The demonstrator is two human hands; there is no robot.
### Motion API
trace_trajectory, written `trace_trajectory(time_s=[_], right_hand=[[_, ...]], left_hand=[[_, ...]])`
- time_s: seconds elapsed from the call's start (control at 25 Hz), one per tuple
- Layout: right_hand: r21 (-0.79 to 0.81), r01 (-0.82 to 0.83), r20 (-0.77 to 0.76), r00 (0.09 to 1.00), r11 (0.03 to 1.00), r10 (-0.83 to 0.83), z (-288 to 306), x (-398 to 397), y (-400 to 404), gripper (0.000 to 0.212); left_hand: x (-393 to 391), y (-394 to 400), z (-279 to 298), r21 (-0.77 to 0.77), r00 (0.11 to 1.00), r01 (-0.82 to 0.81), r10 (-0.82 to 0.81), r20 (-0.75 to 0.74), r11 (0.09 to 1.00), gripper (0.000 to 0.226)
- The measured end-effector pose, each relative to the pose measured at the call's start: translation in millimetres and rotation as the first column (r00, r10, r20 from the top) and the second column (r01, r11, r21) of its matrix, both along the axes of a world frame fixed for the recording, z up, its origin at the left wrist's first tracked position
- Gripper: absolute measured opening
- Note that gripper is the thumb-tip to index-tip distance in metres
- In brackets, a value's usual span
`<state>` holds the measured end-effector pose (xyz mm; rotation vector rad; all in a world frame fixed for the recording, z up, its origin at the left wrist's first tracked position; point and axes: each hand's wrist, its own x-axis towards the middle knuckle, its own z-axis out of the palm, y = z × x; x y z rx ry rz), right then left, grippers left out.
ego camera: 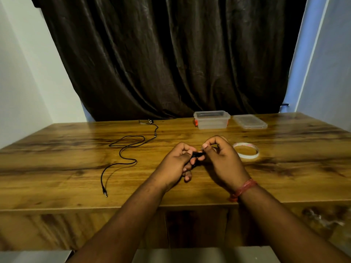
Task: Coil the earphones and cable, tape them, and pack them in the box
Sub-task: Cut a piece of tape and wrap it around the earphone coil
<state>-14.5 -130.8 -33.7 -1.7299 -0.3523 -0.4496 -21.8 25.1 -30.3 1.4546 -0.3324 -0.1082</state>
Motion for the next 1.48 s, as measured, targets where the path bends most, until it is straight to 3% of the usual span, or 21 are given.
trace_trajectory(time_s=[0.2,0.52,0.92,1.48], right_hand=[[0.002,-0.009,0.020,1.000,1.000,0.009,0.4,-0.5,0.1,0.010],[-0.211,0.111,0.172,0.982,0.971,-0.075,-2.7,-1.7,0.4,0.013],[-0.282,0.193,0.268,0.957,0.940,-0.116,-0.1,-5.8,0.1,0.015],[-0.611,0.332,0.420,0.905,0.718,-0.060,-5.9,-6.4,1.5,0.029]], left_hand=[[1.3,0.2,-1.3,-0.010,1.000,0.009,-0.009,-0.009,1.000,0.009],[-0.1,-0.1,0.7,0.010,0.999,-0.019,0.020,-0.025,1.000,0.009],[0.9,0.5,1.0,0.004,0.998,-0.052,0.052,-0.045,0.999,0.009],[4.6,0.7,-2.0,0.038,0.997,-0.079,0.079,-0.022,0.996,0.012]])
